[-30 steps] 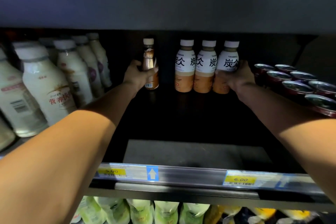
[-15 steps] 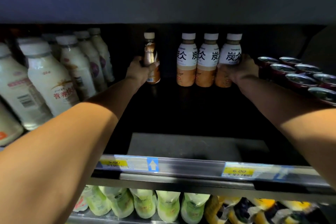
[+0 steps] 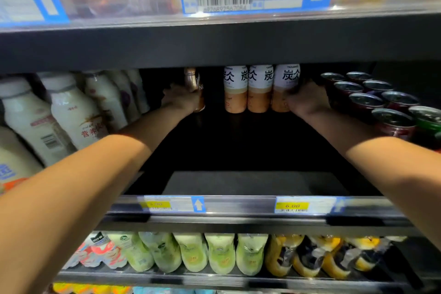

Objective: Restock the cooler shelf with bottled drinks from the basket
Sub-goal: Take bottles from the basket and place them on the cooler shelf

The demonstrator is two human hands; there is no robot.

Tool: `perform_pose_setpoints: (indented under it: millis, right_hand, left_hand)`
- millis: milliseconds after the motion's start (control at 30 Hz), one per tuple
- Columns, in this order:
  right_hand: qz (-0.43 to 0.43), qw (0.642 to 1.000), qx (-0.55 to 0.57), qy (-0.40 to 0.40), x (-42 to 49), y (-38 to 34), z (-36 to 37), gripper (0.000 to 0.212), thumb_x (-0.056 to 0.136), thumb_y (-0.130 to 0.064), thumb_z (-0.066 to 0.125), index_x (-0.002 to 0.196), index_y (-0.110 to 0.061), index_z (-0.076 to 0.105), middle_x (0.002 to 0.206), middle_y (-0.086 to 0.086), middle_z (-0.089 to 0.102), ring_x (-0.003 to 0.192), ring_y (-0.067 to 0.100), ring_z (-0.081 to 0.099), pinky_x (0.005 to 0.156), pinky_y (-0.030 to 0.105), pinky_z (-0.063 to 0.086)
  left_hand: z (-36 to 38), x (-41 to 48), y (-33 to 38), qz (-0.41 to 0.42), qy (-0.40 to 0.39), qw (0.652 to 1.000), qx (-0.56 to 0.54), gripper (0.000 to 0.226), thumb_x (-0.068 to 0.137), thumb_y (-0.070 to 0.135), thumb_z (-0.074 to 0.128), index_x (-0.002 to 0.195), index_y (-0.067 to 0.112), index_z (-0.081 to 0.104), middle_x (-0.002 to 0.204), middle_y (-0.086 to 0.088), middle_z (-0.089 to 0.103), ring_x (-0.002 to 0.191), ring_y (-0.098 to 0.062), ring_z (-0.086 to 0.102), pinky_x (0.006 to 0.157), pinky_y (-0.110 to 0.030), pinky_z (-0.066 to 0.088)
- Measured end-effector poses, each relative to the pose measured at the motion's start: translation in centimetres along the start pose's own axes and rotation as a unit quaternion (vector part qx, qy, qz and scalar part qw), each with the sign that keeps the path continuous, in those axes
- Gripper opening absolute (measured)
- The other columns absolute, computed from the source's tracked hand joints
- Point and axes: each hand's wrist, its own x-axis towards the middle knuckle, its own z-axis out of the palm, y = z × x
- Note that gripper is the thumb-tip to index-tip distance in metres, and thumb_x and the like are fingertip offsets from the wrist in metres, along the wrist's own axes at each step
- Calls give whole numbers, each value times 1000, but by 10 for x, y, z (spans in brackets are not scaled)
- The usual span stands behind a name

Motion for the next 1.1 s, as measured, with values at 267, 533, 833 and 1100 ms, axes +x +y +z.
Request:
perform_pose_setpoints:
  millis: [267, 533, 833, 1100]
  right_hand:
    - [-176, 956, -232, -25, -82, 2, -41, 46, 99, -42, 37, 117, -11, 66, 118, 21, 65, 110, 40, 59, 90, 42, 48]
    - [-198, 944, -263, -15, -212, 33, -124, 39, 101, -39, 37, 67, -23, 47, 74, -3, 54, 76, 23, 54, 65, 39, 44]
    - [-41, 940, -321, 107, -351, 136, -178, 42, 97, -39, 33, 71, -20, 61, 72, 0, 59, 71, 31, 56, 63, 43, 50]
    - [202, 904, -376, 3, -432, 232, -199, 31, 93, -38, 44, 75, -22, 64, 77, -4, 63, 76, 26, 61, 62, 34, 50]
  left_hand:
    - [-33, -101, 27, 179, -125, 967, 133, 31, 98, 39, 50, 97, 13, 67, 99, -7, 66, 96, -28, 62, 79, -30, 48]
    - [-45, -221, 73, 437, -118, 888, 77, 40, 97, 47, 46, 70, 21, 59, 62, 6, 56, 64, -18, 56, 64, -36, 50]
    - [30, -336, 110, 615, -126, 773, -90, 34, 91, 40, 47, 64, 20, 54, 62, 3, 52, 60, -24, 54, 56, -40, 47]
    - [142, -441, 154, 691, -278, 668, -10, 40, 98, 37, 45, 62, 21, 34, 65, 6, 45, 61, -21, 49, 56, -31, 41]
